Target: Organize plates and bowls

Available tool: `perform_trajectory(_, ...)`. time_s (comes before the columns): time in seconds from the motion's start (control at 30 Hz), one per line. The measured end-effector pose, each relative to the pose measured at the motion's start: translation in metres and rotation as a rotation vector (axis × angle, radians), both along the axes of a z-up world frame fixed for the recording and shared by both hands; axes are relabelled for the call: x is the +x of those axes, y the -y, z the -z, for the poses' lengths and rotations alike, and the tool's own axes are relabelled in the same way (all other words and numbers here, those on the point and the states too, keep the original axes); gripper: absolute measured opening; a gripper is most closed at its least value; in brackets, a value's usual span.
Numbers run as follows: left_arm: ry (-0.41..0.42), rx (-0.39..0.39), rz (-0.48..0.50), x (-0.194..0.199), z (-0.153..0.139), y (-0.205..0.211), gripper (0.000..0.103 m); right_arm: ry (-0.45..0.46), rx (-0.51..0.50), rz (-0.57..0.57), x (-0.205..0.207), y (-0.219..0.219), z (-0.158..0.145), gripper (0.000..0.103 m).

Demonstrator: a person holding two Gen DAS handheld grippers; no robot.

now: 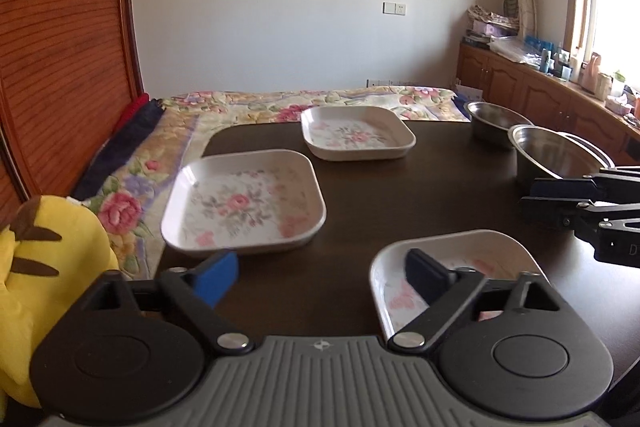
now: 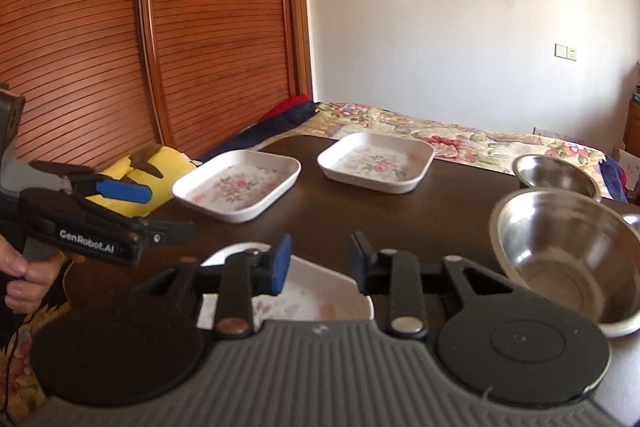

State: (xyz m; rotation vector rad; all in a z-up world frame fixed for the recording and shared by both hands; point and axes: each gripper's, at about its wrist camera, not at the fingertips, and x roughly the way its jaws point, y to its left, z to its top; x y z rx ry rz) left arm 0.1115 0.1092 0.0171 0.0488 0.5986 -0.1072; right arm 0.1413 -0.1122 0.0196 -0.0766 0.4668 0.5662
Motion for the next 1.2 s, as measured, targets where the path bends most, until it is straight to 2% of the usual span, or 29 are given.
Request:
perform_trajectory(0.1, -0.003, 0.023, 0.003, 0.008, 0.0, -0.002, 0.102, -0.007, -0.002, -0.004, 0.009, -0.007, -0.002, 0.039)
perform_trajectory(0.27, -0.016, 0.026, 0.018, 0.018, 0.0, -0.007, 0.103, -0.002, -0.017, -0.002, 0.02, -0.015, -0.005, 0.053)
perform_trajectory(0.7, -0.006, 0.067, 0.017, 0.032, -0.001, -0.016, 0.103, -0.012, -0.048, -0.002, 0.046, -0.031, -0.009, 0.056)
perform_trajectory(0.9, -0.002, 0.052, 0.016, 0.039, -0.006, -0.028, 0.103, 0.0, -0.067, -0.007, 0.056, -0.042, -0.016, 0.07)
perform_trajectory(0.97, 0.003, 0.052, 0.013, 0.041, -0.008, -0.032, 0.103, 0.002, -0.077, -0.008, 0.061, -0.047, -0.018, 0.081)
perform_trajectory(1.07, 0.007, 0.05, 0.013, 0.044, -0.011, -0.038, 0.103, 0.001, -0.083, -0.011, 0.067, -0.053, -0.019, 0.09)
perform_trajectory(1.2, 0.011, 0.06, -0.006, 0.05, -0.014, -0.045, 0.103, -0.021, -0.089, -0.009, 0.076, -0.062, -0.019, 0.095)
